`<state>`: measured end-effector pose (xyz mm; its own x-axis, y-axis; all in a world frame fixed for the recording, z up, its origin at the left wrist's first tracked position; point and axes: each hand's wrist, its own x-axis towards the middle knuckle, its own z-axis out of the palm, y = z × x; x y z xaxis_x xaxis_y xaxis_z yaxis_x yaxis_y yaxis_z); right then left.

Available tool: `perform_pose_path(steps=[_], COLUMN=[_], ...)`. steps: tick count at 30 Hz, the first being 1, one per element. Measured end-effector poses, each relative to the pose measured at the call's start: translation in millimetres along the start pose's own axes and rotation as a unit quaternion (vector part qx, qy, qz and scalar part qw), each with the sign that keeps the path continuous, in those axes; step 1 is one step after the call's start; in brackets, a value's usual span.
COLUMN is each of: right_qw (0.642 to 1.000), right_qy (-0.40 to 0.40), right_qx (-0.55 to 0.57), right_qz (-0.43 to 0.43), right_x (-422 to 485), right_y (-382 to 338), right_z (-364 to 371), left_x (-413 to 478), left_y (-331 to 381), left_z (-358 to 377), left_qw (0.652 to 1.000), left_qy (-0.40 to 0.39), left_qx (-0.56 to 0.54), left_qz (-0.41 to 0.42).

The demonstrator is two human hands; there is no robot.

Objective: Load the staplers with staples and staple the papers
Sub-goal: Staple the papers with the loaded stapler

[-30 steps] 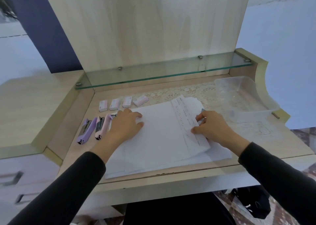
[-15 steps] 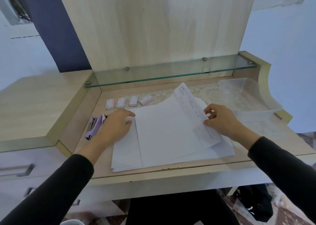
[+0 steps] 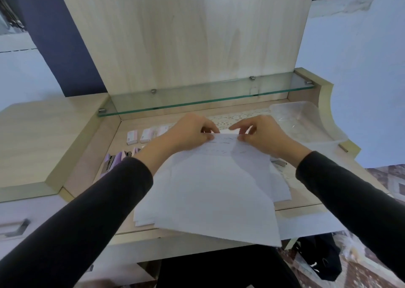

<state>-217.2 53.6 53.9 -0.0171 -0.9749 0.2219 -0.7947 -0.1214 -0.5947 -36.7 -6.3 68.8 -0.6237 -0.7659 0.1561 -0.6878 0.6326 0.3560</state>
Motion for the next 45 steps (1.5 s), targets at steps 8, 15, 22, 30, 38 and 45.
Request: perform_pose_path(steps=[8,15,22,30,38,45], right_qw=[0.988,0.981,0.967,0.998,0.995,0.996], right_qy=[0.142,-0.043,-0.101,-0.009,-0.083,-0.066], right_qx=[-0.025,-0.038,-0.159,0.006,-0.005,-0.004], right_qz=[0.046,0.187,0.17,0.058,-0.05,-0.062], right_x=[-14.5,-21.4,-21.1,-27.5,-43.5,-44.2], right_y=[26.6,33.2,18.3,16.3,22.9,25.0], right_z=[-9.7,11.2,31.7,40.9,55.2,64.3], left_x=[-21.1,-65.9,-83.2,-77.4,-48.4,-6.4], left_y=[-40.7,-52.8,-48.8,-54.8,-35.0,-16.3], left_z=[-9.6,0.4,16.6,20.8,17.2,52.1], left_qw=[0.973,0.893,0.938,0.953,0.987,0.995], left_qy=[0.079,0.054,-0.073,-0.132,-0.019,-0.044], left_qx=[-0.094,-0.281,-0.118,0.019,-0.011,0.02], left_qz=[-0.195,-0.346,-0.316,-0.271,-0.158,-0.086])
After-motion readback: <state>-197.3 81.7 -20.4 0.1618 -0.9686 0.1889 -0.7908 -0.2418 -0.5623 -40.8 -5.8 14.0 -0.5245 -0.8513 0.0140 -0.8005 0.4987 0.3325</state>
